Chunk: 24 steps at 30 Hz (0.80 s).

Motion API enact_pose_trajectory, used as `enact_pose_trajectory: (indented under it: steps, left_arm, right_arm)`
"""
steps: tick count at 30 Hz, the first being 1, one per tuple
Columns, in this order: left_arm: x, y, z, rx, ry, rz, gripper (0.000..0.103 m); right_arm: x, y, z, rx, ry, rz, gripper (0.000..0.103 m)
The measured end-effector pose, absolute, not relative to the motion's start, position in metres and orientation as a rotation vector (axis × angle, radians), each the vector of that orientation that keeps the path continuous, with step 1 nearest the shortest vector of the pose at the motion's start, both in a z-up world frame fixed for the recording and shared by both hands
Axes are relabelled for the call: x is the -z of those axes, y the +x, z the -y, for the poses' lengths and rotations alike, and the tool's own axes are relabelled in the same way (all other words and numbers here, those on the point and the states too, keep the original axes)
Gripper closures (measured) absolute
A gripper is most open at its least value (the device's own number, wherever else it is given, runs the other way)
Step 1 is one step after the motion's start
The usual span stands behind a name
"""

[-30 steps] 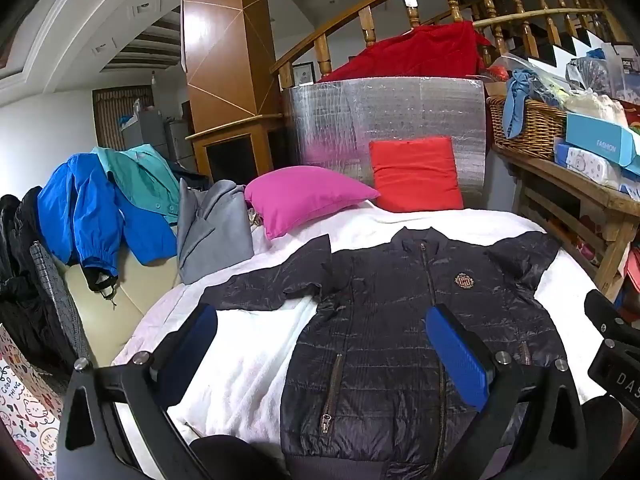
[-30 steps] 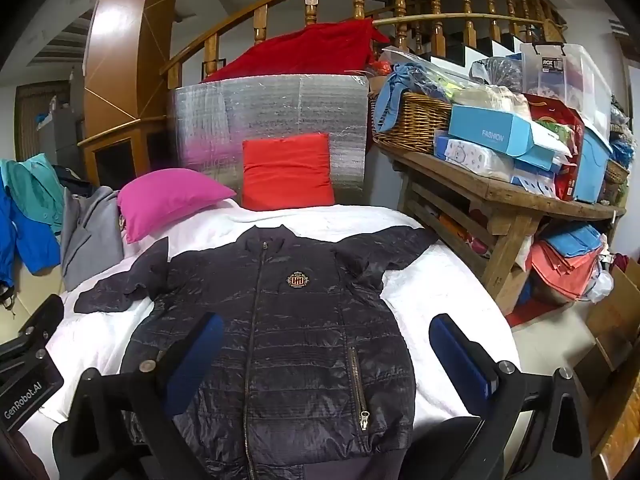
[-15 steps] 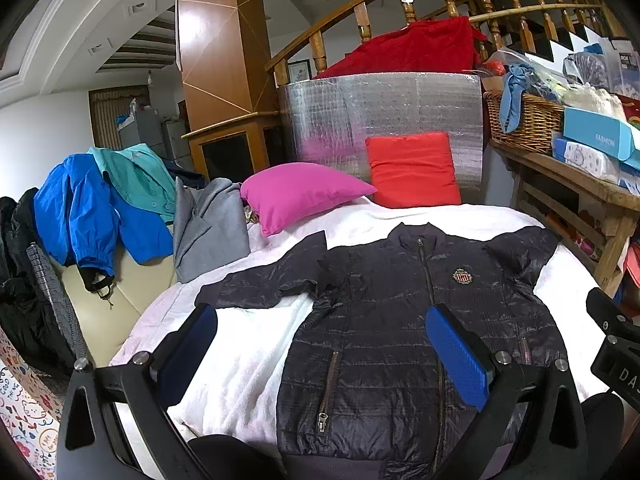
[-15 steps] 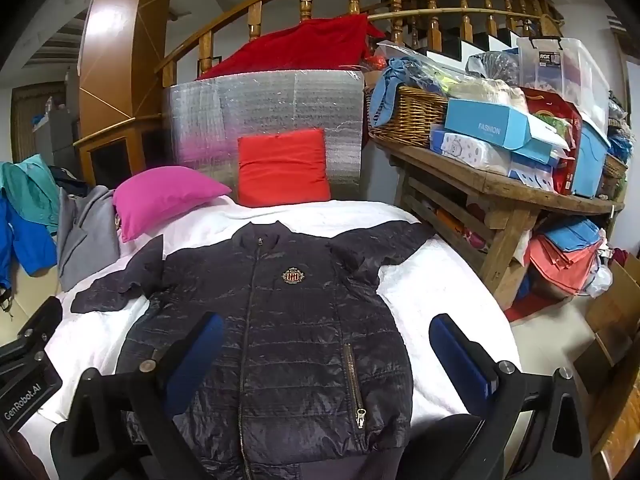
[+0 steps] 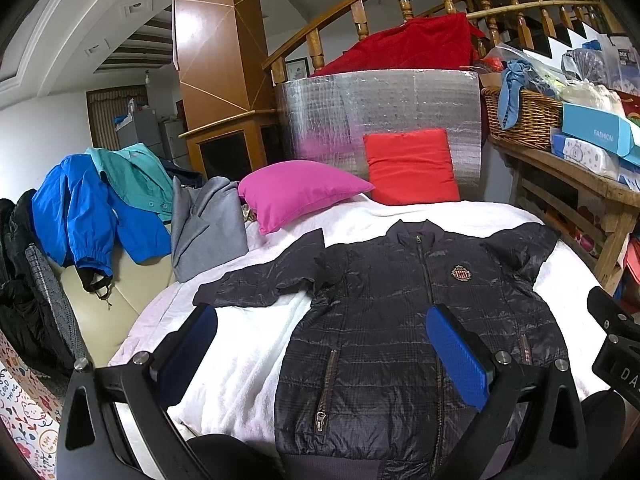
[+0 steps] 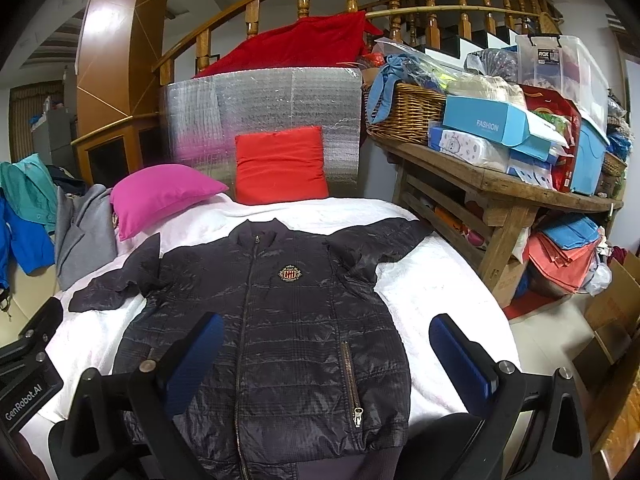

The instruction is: Fold large clothes

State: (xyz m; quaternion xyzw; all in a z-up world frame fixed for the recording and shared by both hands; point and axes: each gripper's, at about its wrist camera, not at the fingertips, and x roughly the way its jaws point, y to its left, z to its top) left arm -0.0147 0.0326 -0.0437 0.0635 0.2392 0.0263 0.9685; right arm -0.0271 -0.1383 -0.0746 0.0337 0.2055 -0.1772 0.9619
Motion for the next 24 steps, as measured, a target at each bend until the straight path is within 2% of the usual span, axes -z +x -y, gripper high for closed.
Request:
enact_pose_trajectory:
  steps: [16, 24]
  left_arm:
    - [0.048, 0.003, -0.038, -0.096, 0.145, -0.479, 0.0]
    - [0.051, 0.021, -0.04, -0.102, 0.145, -0.487, 0.0]
  right_arm:
    - [0.08, -0.016, 0.14, 0.311, 0.103, -0.44, 0.0]
    - [0.082, 0.008, 0.151, 0.333, 0.1, -0.513, 0.0]
